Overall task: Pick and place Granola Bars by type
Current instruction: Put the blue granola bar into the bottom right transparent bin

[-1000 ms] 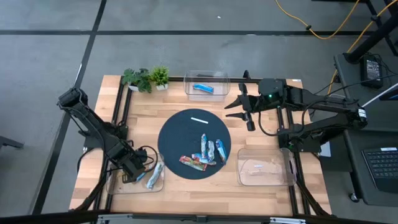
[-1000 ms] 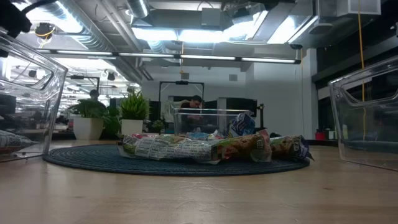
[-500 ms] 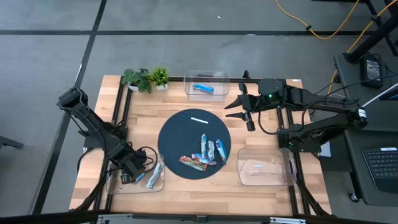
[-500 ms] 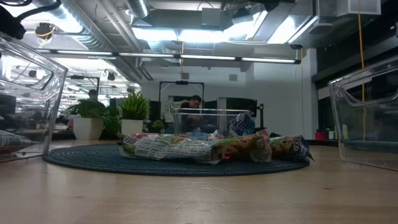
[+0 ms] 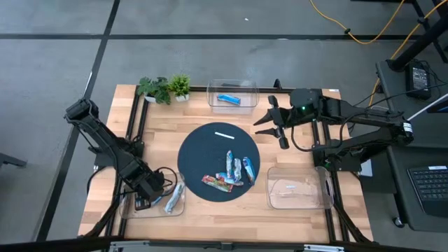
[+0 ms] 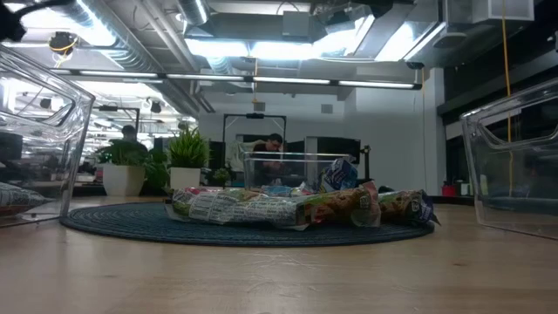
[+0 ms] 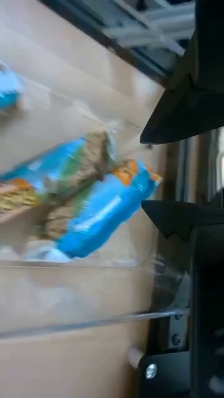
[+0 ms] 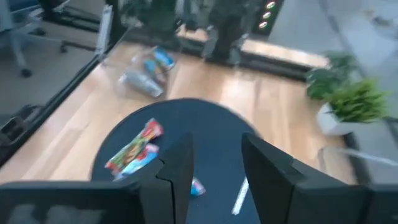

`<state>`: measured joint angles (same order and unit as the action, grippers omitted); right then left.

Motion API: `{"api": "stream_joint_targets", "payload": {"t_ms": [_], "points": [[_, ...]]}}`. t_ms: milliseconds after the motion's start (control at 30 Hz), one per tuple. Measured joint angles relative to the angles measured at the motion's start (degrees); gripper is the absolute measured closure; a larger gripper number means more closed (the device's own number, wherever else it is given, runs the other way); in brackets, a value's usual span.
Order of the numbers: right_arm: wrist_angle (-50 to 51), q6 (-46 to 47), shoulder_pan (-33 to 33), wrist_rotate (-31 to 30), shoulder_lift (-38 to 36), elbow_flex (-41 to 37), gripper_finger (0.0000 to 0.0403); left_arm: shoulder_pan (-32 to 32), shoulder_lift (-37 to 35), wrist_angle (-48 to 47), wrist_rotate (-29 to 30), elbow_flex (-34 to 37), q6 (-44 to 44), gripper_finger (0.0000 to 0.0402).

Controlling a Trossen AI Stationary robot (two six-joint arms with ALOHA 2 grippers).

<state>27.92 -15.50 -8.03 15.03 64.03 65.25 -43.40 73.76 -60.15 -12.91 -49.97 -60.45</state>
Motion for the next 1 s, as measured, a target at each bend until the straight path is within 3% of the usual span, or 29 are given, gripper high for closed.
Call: {"api": "stream_joint_targets", "payload": {"t_ms": [233, 367, 500, 700, 1000], "points": [[7.4, 0.3, 0.1, 3.0, 0.0, 0.0, 0.0265, 0.0, 0.0, -3.8, 11.4, -7.9, -2.1, 0.0270], [8.1, 0.5, 1.8, 3.0, 0.0, 0.0, 0.0265, 0.0, -0.1, -6.8, 21.6, -11.6, -3.8, 0.0278], [6.5, 2.1, 4.8, 2.7, 1.0, 0.0, 0.0265, 1.0, -0.1, -7.2, 32.0, -12.8, -3.9, 0.0283], [3.5, 8.7, 8.6, 2.5, 7.0, 0.0, 0.0265, 4.4, -0.1, -7.1, 39.1, -12.9, -1.1, 0.0282], [3.3, 26.2, 9.9, -10.4, 18.3, 0.0, 0.0265, 7.7, -0.1, -6.9, 46.7, -12.9, 5.9, 0.0285]]}}
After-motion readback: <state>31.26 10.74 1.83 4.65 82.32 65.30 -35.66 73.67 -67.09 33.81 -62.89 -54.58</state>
